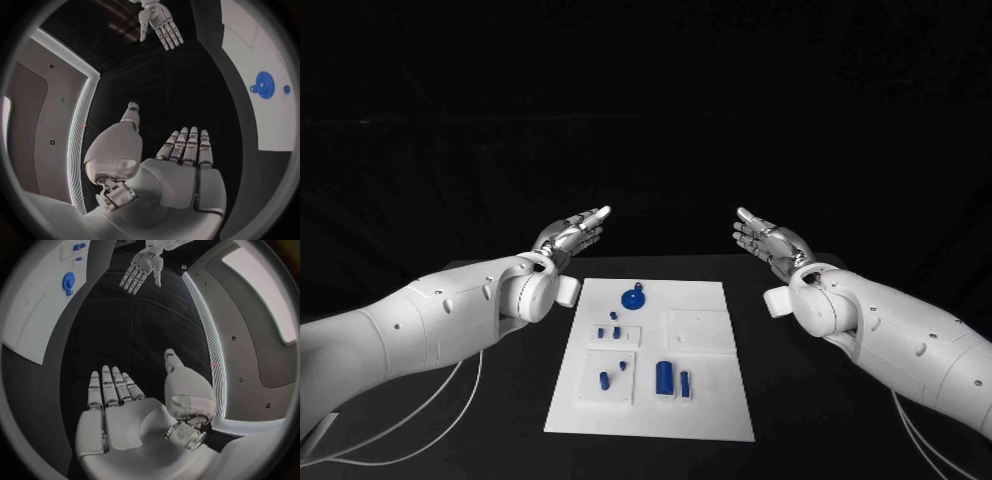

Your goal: Assemble the parts on the task board

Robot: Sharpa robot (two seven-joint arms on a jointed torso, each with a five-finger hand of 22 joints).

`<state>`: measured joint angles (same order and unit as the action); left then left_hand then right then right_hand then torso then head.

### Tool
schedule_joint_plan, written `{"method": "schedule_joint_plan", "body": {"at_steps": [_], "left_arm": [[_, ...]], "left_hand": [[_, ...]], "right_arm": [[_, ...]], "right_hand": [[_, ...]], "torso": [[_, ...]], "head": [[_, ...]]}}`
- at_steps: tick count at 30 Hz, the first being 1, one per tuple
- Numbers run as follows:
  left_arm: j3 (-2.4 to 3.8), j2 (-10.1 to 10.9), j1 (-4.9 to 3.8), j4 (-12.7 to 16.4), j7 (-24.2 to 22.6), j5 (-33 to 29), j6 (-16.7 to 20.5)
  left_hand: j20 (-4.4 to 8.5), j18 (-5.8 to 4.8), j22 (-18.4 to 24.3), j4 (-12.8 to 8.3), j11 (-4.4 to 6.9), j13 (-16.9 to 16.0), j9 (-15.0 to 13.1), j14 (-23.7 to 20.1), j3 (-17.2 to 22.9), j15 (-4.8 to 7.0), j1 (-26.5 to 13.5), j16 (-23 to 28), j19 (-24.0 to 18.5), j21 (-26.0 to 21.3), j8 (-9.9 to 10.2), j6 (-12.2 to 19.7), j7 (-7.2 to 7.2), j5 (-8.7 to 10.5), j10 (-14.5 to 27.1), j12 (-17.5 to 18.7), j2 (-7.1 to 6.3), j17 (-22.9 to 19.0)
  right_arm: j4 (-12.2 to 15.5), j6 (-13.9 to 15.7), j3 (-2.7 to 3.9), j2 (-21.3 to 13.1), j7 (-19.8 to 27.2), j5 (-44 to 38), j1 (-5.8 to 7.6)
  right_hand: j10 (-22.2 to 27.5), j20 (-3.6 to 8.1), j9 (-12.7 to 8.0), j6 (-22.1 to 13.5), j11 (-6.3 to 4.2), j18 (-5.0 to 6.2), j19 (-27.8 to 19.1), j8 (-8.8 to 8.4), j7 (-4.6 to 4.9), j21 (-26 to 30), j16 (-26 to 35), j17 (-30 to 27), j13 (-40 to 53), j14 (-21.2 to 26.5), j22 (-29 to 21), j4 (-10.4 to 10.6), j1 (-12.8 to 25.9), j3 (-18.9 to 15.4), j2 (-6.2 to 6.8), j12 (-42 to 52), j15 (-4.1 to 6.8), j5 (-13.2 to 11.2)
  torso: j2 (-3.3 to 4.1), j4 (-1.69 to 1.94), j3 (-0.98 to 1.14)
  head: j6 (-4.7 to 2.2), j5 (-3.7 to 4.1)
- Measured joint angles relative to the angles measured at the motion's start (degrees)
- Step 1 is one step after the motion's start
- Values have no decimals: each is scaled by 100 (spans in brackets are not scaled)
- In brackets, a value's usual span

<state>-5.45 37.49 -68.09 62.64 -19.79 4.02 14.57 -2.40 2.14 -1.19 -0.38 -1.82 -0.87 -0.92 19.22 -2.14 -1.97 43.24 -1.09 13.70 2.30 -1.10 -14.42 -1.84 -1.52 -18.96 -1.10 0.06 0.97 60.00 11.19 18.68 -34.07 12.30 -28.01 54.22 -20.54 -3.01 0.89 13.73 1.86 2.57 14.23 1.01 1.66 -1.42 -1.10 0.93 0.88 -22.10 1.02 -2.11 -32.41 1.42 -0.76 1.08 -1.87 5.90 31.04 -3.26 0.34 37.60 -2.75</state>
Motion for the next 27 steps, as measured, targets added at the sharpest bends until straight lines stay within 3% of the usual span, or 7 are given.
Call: {"method": "schedule_joint_plan", "body": {"at_steps": [5, 7, 10, 11, 16, 22, 27], "left_arm": [[136, 189, 205, 654, -83, -34, 370], [213, 293, 315, 1016, -144, -64, 627], [321, 433, 476, 1570, -260, -116, 1058], [331, 445, 491, 1623, -273, -121, 1102], [467, 615, 678, 2319, -498, -219, 1842], [533, 714, 779, 2683, -699, -308, 2462], [538, 721, 785, 2712, -790, -353, 2693]], "left_hand": [[136, -85, 65, 16, 101, 47, 51, -1070, 97, 110, -2357, 43, -762, -112, 49, 804, 103, 69, 1056, 40, -4, -54], [162, -85, 83, 40, 129, 59, 62, -1330, 121, 136, -2948, 59, -944, -149, 49, 996, 128, 83, 1310, 67, -2, -66], [190, -84, 94, 32, 149, 68, 69, -1564, 142, 161, -3497, 70, -1117, -171, 72, 1173, 150, 104, 1545, 68, -2, -75], [200, -84, 95, 37, 152, 68, 69, -1585, 147, 162, -3537, 69, -1129, -178, 72, 1187, 151, 104, 1562, 68, -2, -75], [233, -172, 102, 26, 178, 74, 80, -1770, 167, 186, -3989, 69, -1238, -178, 72, 1313, 169, 104, 1743, 68, -2, -84], [241, -171, 112, 43, 181, 82, 86, -1901, 183, 196, -4284, 69, -1350, -199, 72, 1413, 186, 125, 1867, 90, -5, -92], [241, -172, 113, 42, 181, 82, 87, -1901, 183, 196, -4284, 69, -1350, -199, 72, 1413, 186, 125, 1867, 90, -4, -92]], "right_arm": [[624, 371, -415, -204, 143, 309, 132], [1009, 624, -678, -350, 259, 526, 212], [1565, 1060, -1035, -549, 477, 901, 319], [1625, 1111, -1073, -571, 504, 946, 329], [2398, 1924, -1546, -851, 918, 1640, 479], [2891, 2677, -1832, -1029, 1299, 2280, 574], [2981, 3004, -1870, -1059, 1468, 2558, 591]], "right_hand": [[1143, 170, -49, -765, -103, -98, -791, -48, -91, 64, 38, -53, -50, 1229, -58, 94, 1786, -94, 43, -45, 102, -328], [1426, 209, -61, -954, -128, -101, -984, -48, -113, 70, 67, -65, -60, 1533, -70, 133, 2235, -100, 52, -53, 126, -413], [1672, 246, -66, -1116, -148, -102, -1160, -48, -134, 98, 67, -73, -70, 1800, -80, 141, 2630, -108, 62, -72, 148, -479], [1686, 246, -66, -1131, -153, -103, -1171, -48, -133, 98, 67, -73, -70, 1819, -81, 144, 2659, -112, 62, -72, 150, -479], [1891, 279, -78, -1239, -183, -179, -1293, -69, -152, 99, 67, -80, -77, 2025, -88, 159, 2993, -126, 69, -72, 184, -524], [2033, 299, -84, -1348, -186, -179, -1394, -69, -166, 122, 90, -88, -83, 2181, -97, 180, 3208, -147, 77, -72, 187, -570], [2033, 299, -84, -1348, -186, -179, -1394, -69, -165, 122, 90, -88, -83, 2183, -97, 180, 3208, -147, 77, -72, 185, -570]], "torso": [[7, 157, -17], [9, 219, -24], [12, 271, -29], [12, 275, -30], [13, 312, -31], [14, 324, -34], [14, 325, -34]], "head": [[-192, 159], [-253, 211], [-299, 253], [-302, 257], [-319, 273], [-322, 274], [-322, 274]]}}
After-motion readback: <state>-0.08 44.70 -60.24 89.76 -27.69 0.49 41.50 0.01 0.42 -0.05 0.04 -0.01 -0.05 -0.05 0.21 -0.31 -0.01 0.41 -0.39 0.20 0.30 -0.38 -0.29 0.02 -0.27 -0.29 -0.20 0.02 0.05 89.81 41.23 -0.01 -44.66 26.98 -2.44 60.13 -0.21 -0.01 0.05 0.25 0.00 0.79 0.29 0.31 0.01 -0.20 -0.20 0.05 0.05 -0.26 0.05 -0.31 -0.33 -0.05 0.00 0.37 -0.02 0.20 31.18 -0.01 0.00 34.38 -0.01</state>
